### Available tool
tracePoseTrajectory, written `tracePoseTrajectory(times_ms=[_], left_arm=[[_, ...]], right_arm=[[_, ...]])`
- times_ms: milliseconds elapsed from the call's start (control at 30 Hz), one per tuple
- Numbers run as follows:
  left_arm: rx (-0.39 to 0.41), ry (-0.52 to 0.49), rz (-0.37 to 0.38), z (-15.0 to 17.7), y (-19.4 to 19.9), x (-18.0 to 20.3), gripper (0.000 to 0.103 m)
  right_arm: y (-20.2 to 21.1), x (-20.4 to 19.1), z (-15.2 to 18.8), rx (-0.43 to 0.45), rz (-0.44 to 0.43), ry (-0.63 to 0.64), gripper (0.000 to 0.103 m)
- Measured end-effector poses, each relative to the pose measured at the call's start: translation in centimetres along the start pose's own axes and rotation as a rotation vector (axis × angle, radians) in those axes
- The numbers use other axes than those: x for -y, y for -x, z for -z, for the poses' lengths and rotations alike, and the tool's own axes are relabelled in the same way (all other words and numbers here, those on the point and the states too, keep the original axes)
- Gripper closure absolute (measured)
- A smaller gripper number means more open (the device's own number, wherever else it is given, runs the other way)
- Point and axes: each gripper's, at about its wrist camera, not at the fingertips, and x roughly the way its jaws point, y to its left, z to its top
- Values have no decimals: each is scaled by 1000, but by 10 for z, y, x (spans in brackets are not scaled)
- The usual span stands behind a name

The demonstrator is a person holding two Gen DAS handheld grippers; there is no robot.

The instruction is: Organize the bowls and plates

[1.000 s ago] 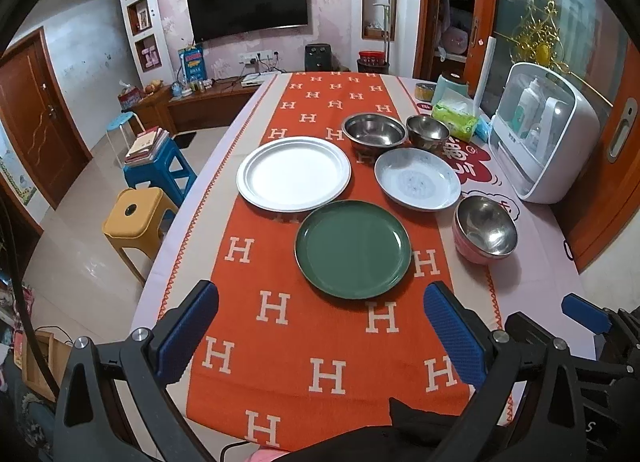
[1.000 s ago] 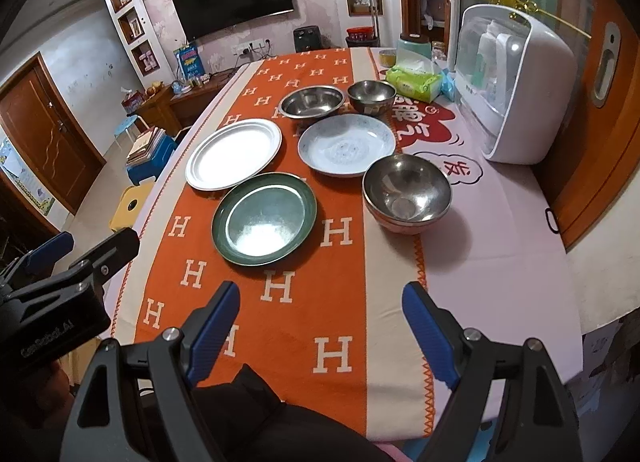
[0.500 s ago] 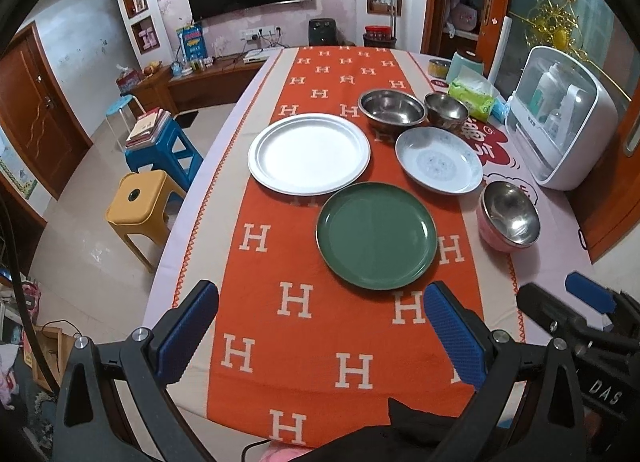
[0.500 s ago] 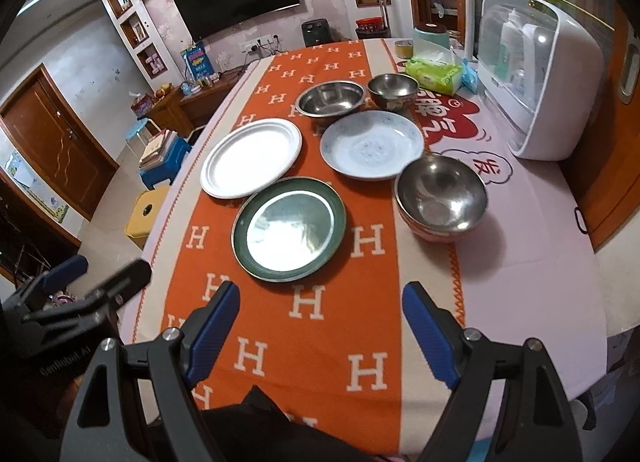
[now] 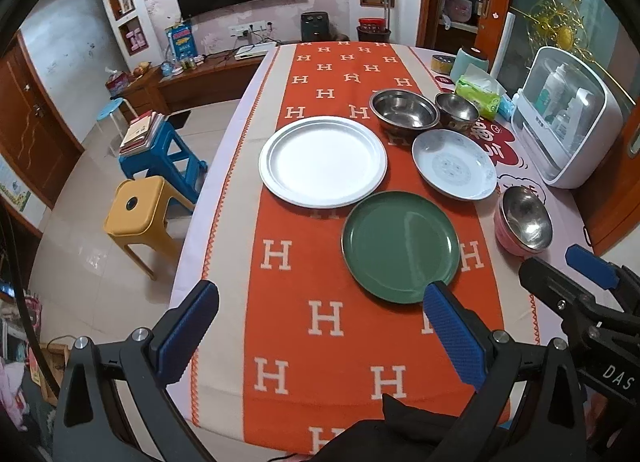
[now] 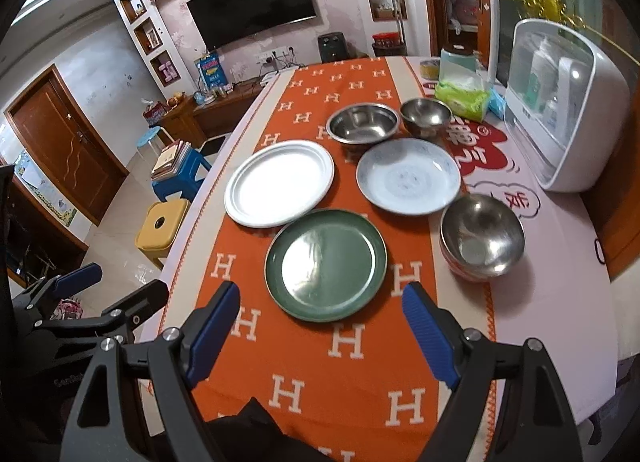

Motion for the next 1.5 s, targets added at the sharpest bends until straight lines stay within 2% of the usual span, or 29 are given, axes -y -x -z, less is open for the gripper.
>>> tracePoseTrajectory(times_ms=[433, 600, 833, 967, 1200, 1500], left_arm=[[-56, 7, 63, -62, -45, -60, 1], [-66, 21, 78, -88, -68, -83, 1], [-66, 51, 97, -122, -112, -112, 1], [-68, 76, 110, -131, -142, -122, 1], [-87, 116, 127, -135, -207, -133, 1], [-167, 165, 158, -136, -287, -139, 2]], right_arm=[[-39, -31, -48, 10, -23, 57, 19], [-55, -32, -73, 56, -3, 26, 19], [-99, -32, -103, 88, 6, -3, 19], [-126, -32, -107, 95, -24, -14, 19], [-184, -33, -102, 25, -58, -44, 19], [-241, -24, -92, -40, -66, -40, 19]])
